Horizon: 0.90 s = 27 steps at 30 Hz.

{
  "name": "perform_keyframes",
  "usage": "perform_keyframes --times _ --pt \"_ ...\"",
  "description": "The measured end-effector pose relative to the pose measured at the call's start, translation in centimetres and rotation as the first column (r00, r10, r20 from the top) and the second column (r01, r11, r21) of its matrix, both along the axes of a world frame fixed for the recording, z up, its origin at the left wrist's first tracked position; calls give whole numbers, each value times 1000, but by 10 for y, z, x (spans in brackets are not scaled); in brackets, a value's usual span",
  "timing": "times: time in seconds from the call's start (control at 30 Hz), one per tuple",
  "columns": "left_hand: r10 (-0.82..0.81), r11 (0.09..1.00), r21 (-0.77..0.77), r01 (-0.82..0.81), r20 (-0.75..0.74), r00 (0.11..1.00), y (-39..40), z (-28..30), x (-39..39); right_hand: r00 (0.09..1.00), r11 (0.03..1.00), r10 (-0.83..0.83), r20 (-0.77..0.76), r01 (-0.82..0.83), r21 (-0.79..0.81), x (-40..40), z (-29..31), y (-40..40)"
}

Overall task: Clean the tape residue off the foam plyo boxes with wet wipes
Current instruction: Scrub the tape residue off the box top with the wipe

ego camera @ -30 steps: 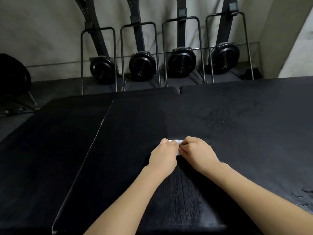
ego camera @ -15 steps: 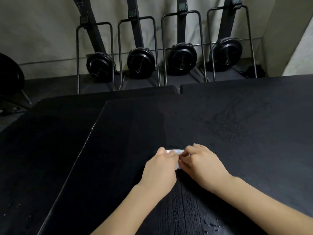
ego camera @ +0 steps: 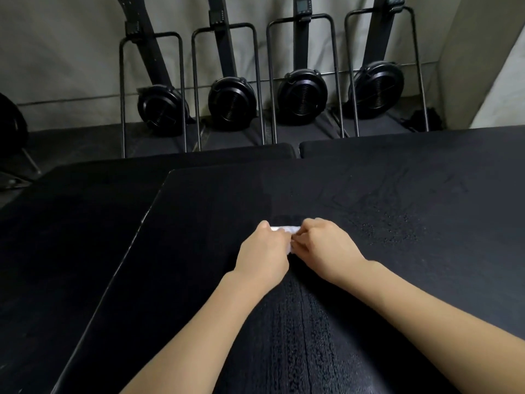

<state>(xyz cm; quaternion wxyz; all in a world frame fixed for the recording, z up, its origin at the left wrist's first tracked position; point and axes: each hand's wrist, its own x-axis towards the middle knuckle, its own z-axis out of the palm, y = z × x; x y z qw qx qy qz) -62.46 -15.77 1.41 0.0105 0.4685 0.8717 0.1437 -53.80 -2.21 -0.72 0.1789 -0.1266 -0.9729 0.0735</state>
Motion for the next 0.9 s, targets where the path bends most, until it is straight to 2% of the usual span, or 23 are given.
perform_keyframes --times 0.07,0.23,0.33,0.57,0.73,0.8,0.9 --pt "-12 1000 17 12 7 1000 -19 1 21 994 997 71 -88 -68 43 21 -6 -10" --pt "12 1000 -1 -12 17 1000 -28 -2 32 985 993 110 -130 -104 50 35 -10 -12" --pt "10 1000 -4 -10 -4 1000 -10 0 4 993 997 70 -94 -68 24 9 -9 2" --pt "30 999 7 -31 81 996 48 2 -67 999 996 -16 48 20 -82 -67 -1 47" --pt "54 999 -9 -53 28 998 62 -2 -78 989 975 -111 99 128 -183 -87 -1 62" --pt "53 998 -18 -54 -30 998 57 -2 -70 993 987 -67 92 80 -137 -76 -1 56" --pt "26 999 -36 -29 -82 996 42 -1 -50 1000 999 -7 -10 6 -42 -52 -5 45"
